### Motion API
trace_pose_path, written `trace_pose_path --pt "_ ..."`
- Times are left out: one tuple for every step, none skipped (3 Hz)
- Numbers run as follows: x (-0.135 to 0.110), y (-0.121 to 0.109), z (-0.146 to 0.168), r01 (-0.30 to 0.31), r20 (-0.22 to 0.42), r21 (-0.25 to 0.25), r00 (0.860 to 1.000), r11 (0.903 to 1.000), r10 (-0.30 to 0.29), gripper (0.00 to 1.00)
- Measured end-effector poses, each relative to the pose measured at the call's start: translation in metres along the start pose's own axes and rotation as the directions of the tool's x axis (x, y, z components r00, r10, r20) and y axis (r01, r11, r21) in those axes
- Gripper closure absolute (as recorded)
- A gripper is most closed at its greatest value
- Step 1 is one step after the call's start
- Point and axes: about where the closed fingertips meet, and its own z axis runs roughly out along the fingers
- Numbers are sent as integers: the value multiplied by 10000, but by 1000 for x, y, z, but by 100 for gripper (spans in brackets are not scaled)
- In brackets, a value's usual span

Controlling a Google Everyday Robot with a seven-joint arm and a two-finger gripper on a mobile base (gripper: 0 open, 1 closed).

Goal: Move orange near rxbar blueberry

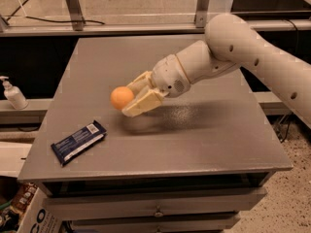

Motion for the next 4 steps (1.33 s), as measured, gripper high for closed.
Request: trace_pose_path --pt "8 17 18 6 -233 -579 9997 9983 -19 100" --pt "19 29 38 -74 -515 -1066 9987 9943 19 100" --pt "27 36 46 -145 -795 -1277 9968 9917 44 100" --pt "29 40 49 -221 -963 -1342 9953 9907 92 84"
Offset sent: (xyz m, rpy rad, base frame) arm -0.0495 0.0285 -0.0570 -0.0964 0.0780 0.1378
